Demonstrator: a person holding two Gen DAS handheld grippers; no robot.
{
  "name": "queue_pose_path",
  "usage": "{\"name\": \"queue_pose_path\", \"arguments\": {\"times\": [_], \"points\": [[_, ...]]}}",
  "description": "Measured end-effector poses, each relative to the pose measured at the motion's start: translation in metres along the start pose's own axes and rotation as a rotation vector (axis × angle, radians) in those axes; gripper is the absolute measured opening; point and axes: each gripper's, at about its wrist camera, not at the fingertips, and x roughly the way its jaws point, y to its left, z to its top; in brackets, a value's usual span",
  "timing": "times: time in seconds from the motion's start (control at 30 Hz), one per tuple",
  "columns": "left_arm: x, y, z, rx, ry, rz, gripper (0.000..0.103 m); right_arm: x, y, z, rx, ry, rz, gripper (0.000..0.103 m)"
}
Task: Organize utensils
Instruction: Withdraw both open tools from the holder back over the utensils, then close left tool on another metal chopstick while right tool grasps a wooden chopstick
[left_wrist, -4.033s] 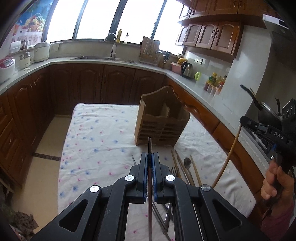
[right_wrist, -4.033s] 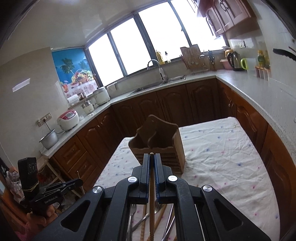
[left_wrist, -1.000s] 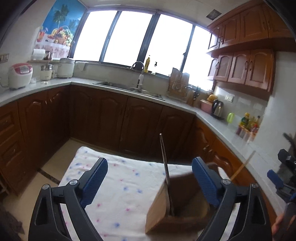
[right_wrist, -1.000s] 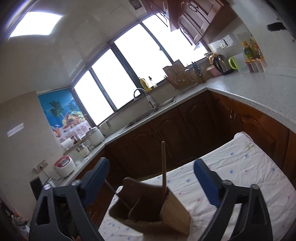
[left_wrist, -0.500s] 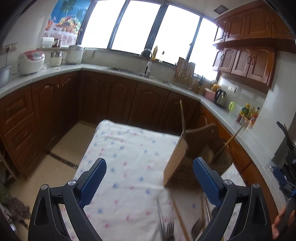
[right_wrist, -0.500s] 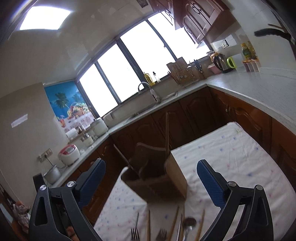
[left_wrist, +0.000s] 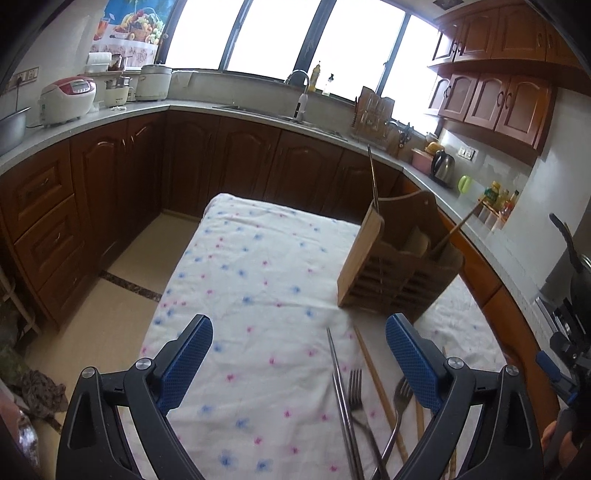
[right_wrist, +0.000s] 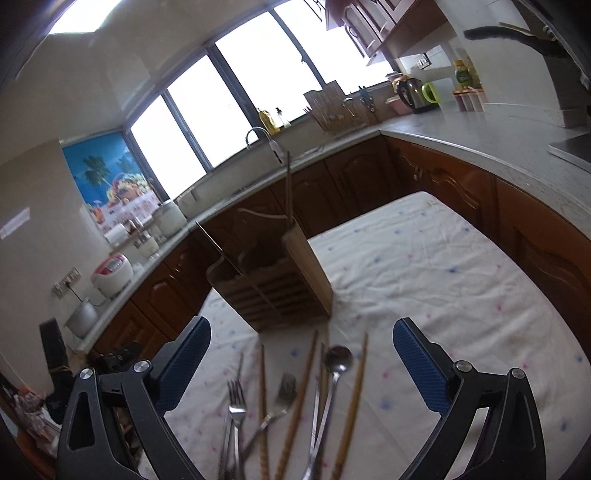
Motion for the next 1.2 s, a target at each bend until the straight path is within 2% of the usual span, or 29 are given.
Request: {"name": "queue_pose_path", "arguments": {"times": [0.5,0.77,1.0,1.03,1.1,1.13,1.2], "points": [[0.023,-0.009,-0.008,0.042,0.124,0.033,0.095,0.019,0.0,-0.024,-0.079,0.098,-0.127,0.1],[0.044,-0.012,-0.003,0.046,0.168,0.055,0.095,0.046,-0.01,-0.026,-0.059,0.226,-0.285,0.103],[0.071,-0.019,-0.001,0.072,0.226,0.066,0.095,0.066,-0.018,-0.026,-0.084,0.241,-0.226,0.099],[0.076,-0.02,0.0,0.078,0.235,0.065,0.095,0.071,-0.018,-0.025,-0.091,0.252,-0.235,0.097],[0.087,-0.025,0.001,0.102,0.249,0.077,0.094,0.082,-0.019,-0.023,-0.103,0.273,-0.231,0.076],[0.092,-0.028,0.002,0.113,0.255,0.081,0.094,0.089,-0.02,-0.023,-0.104,0.29,-0.237,0.071],[0.102,-0.032,0.005,0.122,0.259,0.076,0.093,0.101,-0.025,-0.022,-0.097,0.318,-0.234,0.052]]}}
